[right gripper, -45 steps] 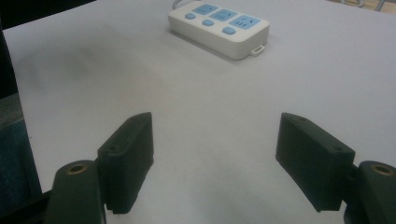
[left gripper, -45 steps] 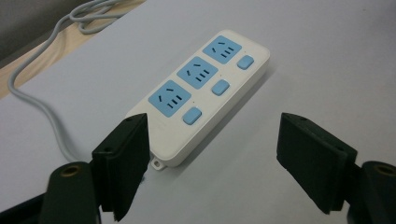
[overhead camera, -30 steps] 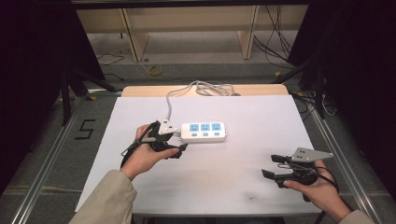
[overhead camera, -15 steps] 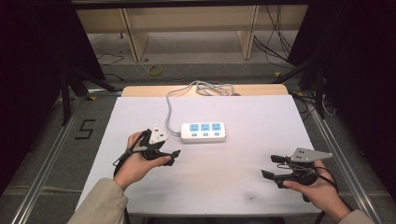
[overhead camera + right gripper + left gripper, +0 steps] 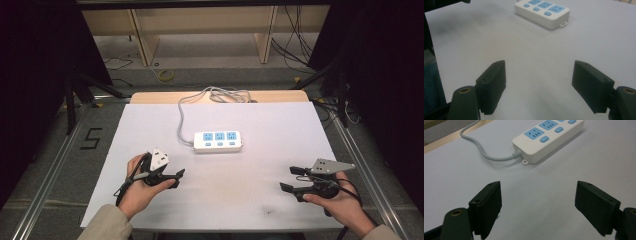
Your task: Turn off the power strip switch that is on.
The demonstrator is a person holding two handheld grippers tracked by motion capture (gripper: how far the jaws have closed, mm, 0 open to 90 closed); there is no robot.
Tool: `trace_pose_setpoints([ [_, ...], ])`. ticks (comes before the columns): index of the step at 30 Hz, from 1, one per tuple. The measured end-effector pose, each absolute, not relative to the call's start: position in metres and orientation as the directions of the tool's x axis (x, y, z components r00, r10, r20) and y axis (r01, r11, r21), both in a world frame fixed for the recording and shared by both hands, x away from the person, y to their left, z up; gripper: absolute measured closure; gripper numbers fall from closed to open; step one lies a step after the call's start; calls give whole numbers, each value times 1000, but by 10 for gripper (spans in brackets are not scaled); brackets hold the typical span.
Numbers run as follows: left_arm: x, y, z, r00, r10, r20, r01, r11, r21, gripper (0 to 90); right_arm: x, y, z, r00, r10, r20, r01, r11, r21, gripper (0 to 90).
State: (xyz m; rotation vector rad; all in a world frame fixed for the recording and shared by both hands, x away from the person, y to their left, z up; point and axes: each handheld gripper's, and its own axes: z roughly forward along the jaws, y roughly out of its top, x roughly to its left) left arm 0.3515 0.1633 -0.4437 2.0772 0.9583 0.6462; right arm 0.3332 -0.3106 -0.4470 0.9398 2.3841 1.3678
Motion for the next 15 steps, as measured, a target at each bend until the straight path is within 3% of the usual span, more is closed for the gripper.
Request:
trace_pose_setpoints([
  [15,338,167,-449,578,802,150,405,-442,800,214,333,-312,-446,-767,634,98,407,363,838,277],
])
